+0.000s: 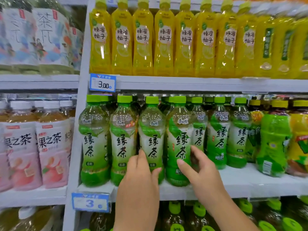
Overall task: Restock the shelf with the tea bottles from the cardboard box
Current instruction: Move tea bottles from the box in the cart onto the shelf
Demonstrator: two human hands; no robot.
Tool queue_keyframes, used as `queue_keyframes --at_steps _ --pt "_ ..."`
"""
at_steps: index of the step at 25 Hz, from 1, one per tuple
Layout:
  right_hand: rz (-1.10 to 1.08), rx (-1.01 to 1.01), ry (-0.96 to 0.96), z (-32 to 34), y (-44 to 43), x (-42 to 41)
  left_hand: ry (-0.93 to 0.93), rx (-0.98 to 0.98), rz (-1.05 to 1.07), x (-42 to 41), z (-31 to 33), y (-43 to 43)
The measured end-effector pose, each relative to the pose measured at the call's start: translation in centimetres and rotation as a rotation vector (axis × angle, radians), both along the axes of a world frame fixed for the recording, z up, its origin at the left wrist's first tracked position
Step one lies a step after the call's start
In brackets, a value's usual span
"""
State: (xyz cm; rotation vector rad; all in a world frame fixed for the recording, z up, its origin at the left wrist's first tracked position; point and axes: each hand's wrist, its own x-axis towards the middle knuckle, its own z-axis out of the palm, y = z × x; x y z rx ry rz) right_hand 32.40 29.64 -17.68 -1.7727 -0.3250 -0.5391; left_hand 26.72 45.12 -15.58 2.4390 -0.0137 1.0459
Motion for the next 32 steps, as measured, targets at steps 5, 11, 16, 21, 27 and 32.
queue_keyframes --at_steps 5,11,16,21,27,32 --pt "-0.050 0.004 0.052 0.4 0.1 0.0 0.010 0.108 0.062 -0.2 0.7 0.8" --pt "-0.072 -0.037 0.072 0.6 0.0 0.0 0.017 0.165 0.146 -0.7 0.9 0.6" --pt "-0.066 -0.018 0.032 0.3 -0.1 -0.3 0.024 0.157 0.178 -0.7 0.8 0.8" --pt "-0.050 0.001 0.019 0.1 0.0 -0.4 0.017 0.035 0.166 -0.4 0.0 1.6" --pt "-0.046 0.020 0.033 0.4 0.2 -0.5 0.039 -0.025 0.125 -0.4 0.0 1.7" --pt "-0.032 0.001 0.036 0.5 0.3 -0.8 0.041 -0.060 0.090 -0.7 -0.1 1.8"
